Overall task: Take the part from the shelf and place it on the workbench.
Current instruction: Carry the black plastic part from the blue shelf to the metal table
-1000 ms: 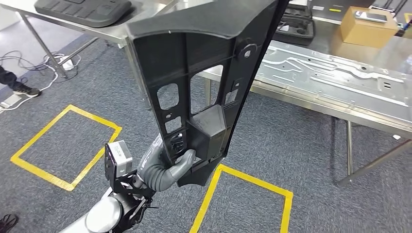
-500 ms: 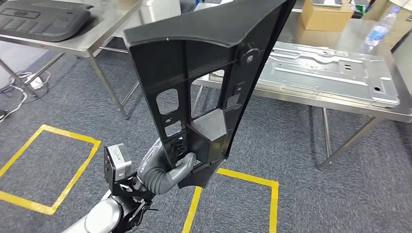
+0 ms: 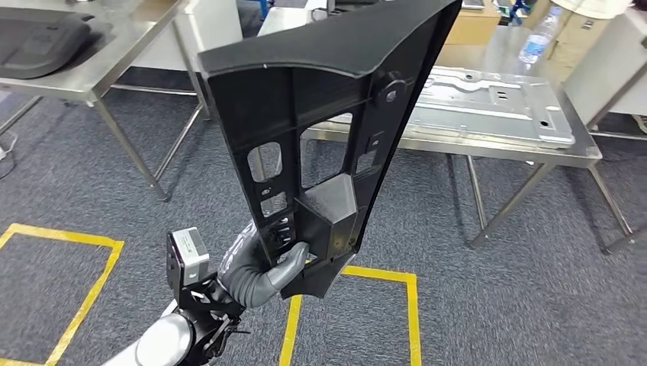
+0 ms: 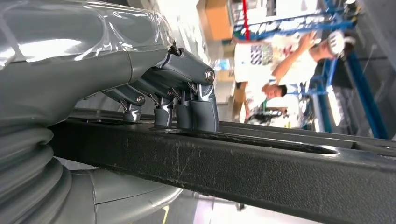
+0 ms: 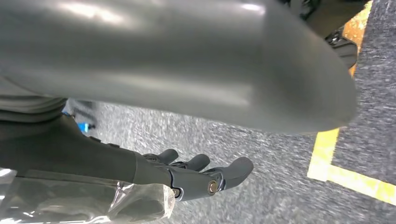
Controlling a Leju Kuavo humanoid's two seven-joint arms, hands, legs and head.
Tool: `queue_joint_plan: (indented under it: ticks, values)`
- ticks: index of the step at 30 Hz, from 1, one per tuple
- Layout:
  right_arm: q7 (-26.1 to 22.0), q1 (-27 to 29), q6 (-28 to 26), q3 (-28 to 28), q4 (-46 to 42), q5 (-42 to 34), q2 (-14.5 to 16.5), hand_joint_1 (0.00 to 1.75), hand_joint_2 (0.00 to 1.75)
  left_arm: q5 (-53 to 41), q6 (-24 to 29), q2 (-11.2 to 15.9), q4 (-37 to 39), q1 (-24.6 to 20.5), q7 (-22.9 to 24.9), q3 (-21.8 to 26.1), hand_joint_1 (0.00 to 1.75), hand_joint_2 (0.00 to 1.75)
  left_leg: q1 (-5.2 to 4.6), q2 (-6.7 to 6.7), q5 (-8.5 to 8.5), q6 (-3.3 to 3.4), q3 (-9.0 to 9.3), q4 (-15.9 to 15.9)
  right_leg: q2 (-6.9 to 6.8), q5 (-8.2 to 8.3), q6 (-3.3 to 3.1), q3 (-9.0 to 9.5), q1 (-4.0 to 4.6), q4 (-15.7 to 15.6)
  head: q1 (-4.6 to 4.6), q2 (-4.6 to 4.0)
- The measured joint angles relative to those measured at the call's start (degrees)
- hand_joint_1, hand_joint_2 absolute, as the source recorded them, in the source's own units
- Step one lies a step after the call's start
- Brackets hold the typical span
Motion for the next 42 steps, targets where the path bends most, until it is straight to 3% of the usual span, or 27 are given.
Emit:
queue_joint_plan:
  ticks: [1, 2, 3, 5, 6, 8, 10, 12, 14, 15, 16, 17, 19, 21, 24, 26, 29, 30, 31, 32, 34, 36, 40, 42]
  values:
    - [0.11, 0.02, -0.01, 0.07, 0.0, 0.07, -0.03, 0.0, 0.0, -0.03, 0.21, 0.0, 0.1, 0.22, -0.02, 0.01, 1.75, 1.75, -0.07, 0.57, -0.07, 0.02, 0.03, 0.0, -0.07, 0.8, -0.07, 0.14, 0.01, -0.47, 0.01, 0.0]
    - [0.14, 0.03, -0.03, 0.14, 0.0, 0.19, -0.08, 0.0, 0.0, -0.07, 0.46, 0.0, 0.17, 0.38, -0.06, 0.04, 1.75, 1.75, -0.12, 1.07, -0.13, -0.03, 0.1, 0.0, -0.3, 2.47, -0.22, 1.56, 0.04, -3.35, 0.01, 0.0]
    - [0.07, 0.03, -0.07, 0.21, 0.0, 0.3, -0.19, 0.0, 0.0, -0.16, 0.71, 0.0, 0.21, 0.51, -0.12, 0.1, 1.75, 1.75, -0.18, 1.55, -0.22, -0.14, 0.22, 0.0, -0.95, 4.45, -0.45, 3.82, 0.13, -7.67, 0.01, 0.0]
    - [-0.25, -0.08, -0.23, 0.29, 0.0, 0.51, -0.4, 0.0, 0.0, -0.5, 1.13, 0.02, 0.22, 0.72, -0.3, 0.28, 1.75, 1.75, -0.44, 2.28, -0.46, -0.53, 0.45, -0.02, -2.6, 6.92, -1.1, 7.57, 0.62, -14.84, -0.02, 0.0]
    - [-0.48, -0.14, -0.34, 0.32, 0.0, 0.55, -0.47, 0.0, 0.0, -0.71, 1.28, 0.04, 0.22, 0.8, -0.4, 0.37, 1.75, 1.75, -0.53, 2.57, -0.55, -0.79, 0.52, -0.04, -3.04, 7.23, -1.42, 8.31, 0.86, -16.37, -0.02, 0.0]
    - [-0.87, -0.18, -0.63, 0.39, 0.0, 0.59, -0.55, 0.0, 0.0, -0.94, 1.5, 0.08, 0.22, 0.97, -0.55, 0.49, 1.75, 1.75, -0.58, 3.18, -0.64, -1.36, 0.68, -0.14, -2.51, 7.25, -2.06, 8.26, 1.06, -16.76, -0.04, 0.0]
    - [-1.07, -0.15, -0.92, 0.49, 0.0, 0.72, -0.72, 0.0, 0.0, -0.98, 1.57, 0.09, 0.22, 1.14, -0.62, 0.78, 1.75, 1.75, -0.39, 2.51, -1.47, -2.05, 0.44, 0.81, -1.73, 7.46, -2.64, 8.34, 0.8, -16.98, -0.09, 0.0]
    - [-1.37, -0.26, -1.19, 0.64, 0.0, 1.04, -0.93, 0.0, 0.0, -1.0, 1.58, 0.1, 0.22, 1.29, -0.71, 1.18, 1.75, 1.75, -0.13, 0.44, -4.38, -2.64, -1.82, 5.96, -1.07, 7.7, -3.23, 8.41, 0.53, -17.14, -0.23, 0.0]
    - [-1.72, -0.39, -1.32, 0.78, 0.0, 1.5, -1.11, 0.0, 0.0, -1.03, 1.6, 0.13, 0.26, 1.72, -0.93, 1.35, 1.75, 1.75, -0.06, -0.83, -7.82, -2.93, -5.8, 14.24, -0.29, 7.8, -3.56, 8.29, 0.57, -17.12, -0.36, 0.0]
    - [-1.82, -0.39, -1.34, 0.87, 0.0, 1.72, -1.21, 0.0, 0.0, -1.05, 1.67, 0.14, 0.29, 1.99, -1.1, 1.36, 1.75, 1.75, -0.07, -1.02, -8.53, -2.99, -7.21, 17.02, 0.13, 7.82, -3.58, 8.25, 0.6, -17.11, -0.38, 0.0]
    - [-1.85, -0.36, -1.4, 0.99, 0.0, 1.93, -1.32, 0.0, 0.0, -1.16, 1.75, 0.14, 0.32, 2.22, -1.33, 1.37, 1.75, 1.75, -0.07, -1.08, -8.12, -2.94, -7.6, 17.54, 0.52, 7.83, -3.59, 8.25, 0.63, -17.1, -0.4, 0.0]
    - [-1.86, -0.34, -1.49, 1.13, 0.0, 2.08, -1.45, 0.0, 0.0, -1.35, 1.84, 0.14, 0.34, 2.35, -1.58, 1.37, 1.75, 1.75, -0.08, -1.12, -6.63, -2.79, -6.73, 15.47, 0.89, 7.85, -3.59, 8.29, 0.64, -17.09, -0.4, 0.0]
    - [-1.94, -0.38, -1.69, 1.33, 0.0, 2.29, -1.69, 0.0, 0.0, -1.82, 1.97, 0.11, 0.35, 2.43, -2.1, 1.37, 1.75, 1.75, -0.2, -1.5, -2.72, -2.19, -2.91, 7.19, 1.5, 7.87, -3.49, 8.39, 0.74, -17.06, -0.42, 0.0]
    - [-2.18, -0.42, -1.84, 1.51, 0.0, 2.47, -1.97, 0.0, 0.0, -2.32, 2.07, 0.05, 0.36, 2.47, -2.65, 1.39, 1.75, 1.75, -0.4, -1.91, -0.7, -1.57, -0.16, 1.16, 1.89, 7.85, -3.14, 8.31, 0.96, -16.97, -0.42, 0.0]
    - [-2.79, -0.35, -1.95, 1.7, 0.01, 2.89, -2.56, 0.0, 0.0, -2.92, 2.23, -0.06, 0.42, 2.63, -3.31, 1.44, 1.75, 1.75, -0.5, -1.89, -0.29, -0.81, 0.32, -0.21, 2.03, 7.86, -2.23, 8.13, 0.96, -16.96, -0.39, 0.0]
    - [-2.98, -0.35, -2.02, 1.85, 0.01, 3.08, -3.02, 0.0, 0.0, -3.05, 2.44, -0.27, 0.53, 2.65, -3.66, 1.49, 1.75, 1.75, -0.23, -1.69, 0.08, -0.29, 0.56, -0.57, 1.4, 6.47, -1.61, 7.37, 0.94, -15.06, -0.27, 0.0]
    - [-3.04, -0.48, -2.06, 2.48, 0.0, 3.56, -3.38, 0.0, 0.0, -3.08, 2.86, -0.57, 0.79, 3.03, -4.16, 1.55, 1.75, 1.75, -0.09, -1.25, 0.2, 0.02, 0.64, -0.7, 0.28, 1.04, -0.9, 2.78, 0.7, -4.75, -0.03, 0.0]
    - [-3.02, -0.48, -2.05, 2.63, 0.0, 3.73, -3.42, 0.0, 0.0, -3.09, 2.96, -0.59, 0.9, 3.3, -4.27, 1.57, 1.75, 1.75, -0.1, -1.1, 0.18, 0.03, 0.62, -0.68, 0.14, -0.06, -0.75, 1.33, 0.58, -1.64, -0.02, 0.0]
    - [-2.98, -0.44, -2.05, 2.75, 0.0, 3.87, -3.51, 0.0, 0.0, -3.11, 3.04, -0.59, 1.01, 3.56, -4.34, 1.57, 1.75, 1.75, -0.08, -0.99, 0.16, 0.02, 0.61, -0.65, 0.05, -0.15, -0.62, 0.71, 0.46, -0.27, -0.02, 0.0]
    - [-2.93, -0.41, -2.05, 2.86, 0.0, 4.02, -3.62, 0.0, 0.0, -3.21, 3.15, -0.59, 1.09, 3.77, -4.4, 1.58, 1.75, 1.75, 0.0, -0.93, 0.11, -0.04, 0.63, -0.63, -0.03, 0.84, -0.5, 1.23, 0.3, -1.22, -0.02, 0.0]
    - [-2.79, -0.43, -2.06, 3.07, 0.0, 4.41, -3.83, 0.0, 0.0, -3.88, 3.83, -0.58, 1.19, 3.98, -4.49, 1.67, 1.75, 1.75, 0.14, -0.91, -0.09, -0.38, 0.77, -0.52, -0.5, 4.52, -0.24, 4.97, -0.11, -8.51, -0.01, 0.0]
    - [-2.59, -0.56, -2.15, 3.33, -0.01, 5.07, -3.84, 0.0, 0.0, -5.14, 5.27, -0.51, 1.1, 4.24, -4.43, 2.13, 1.75, 1.75, -0.06, -0.94, -0.38, -0.99, 0.77, -0.33, -0.91, 6.57, -0.37, 8.28, -0.21, -15.03, -0.01, 0.0]
    - [-2.87, -0.55, -3.36, 4.47, -0.1, 6.99, -3.46, 0.0, 0.0, -6.75, 7.84, 0.88, -0.54, 6.02, -3.44, 4.16, 1.75, 1.75, -0.05, -0.9, -0.73, -2.02, 0.69, -0.17, -0.65, 6.52, -1.79, 8.85, 0.11, -16.47, -0.12, 0.0]
    - [-3.46, -0.56, -4.16, 5.03, -0.17, 7.79, -3.23, 0.0, 0.0, -6.87, 8.45, 2.25, -2.05, 7.01, -2.78, 5.72, 1.75, 1.75, 0.18, -1.01, -2.92, -2.52, -0.98, 3.43, -0.6, 6.56, -2.5, 8.95, 0.08, -16.58, -0.15, 0.0]
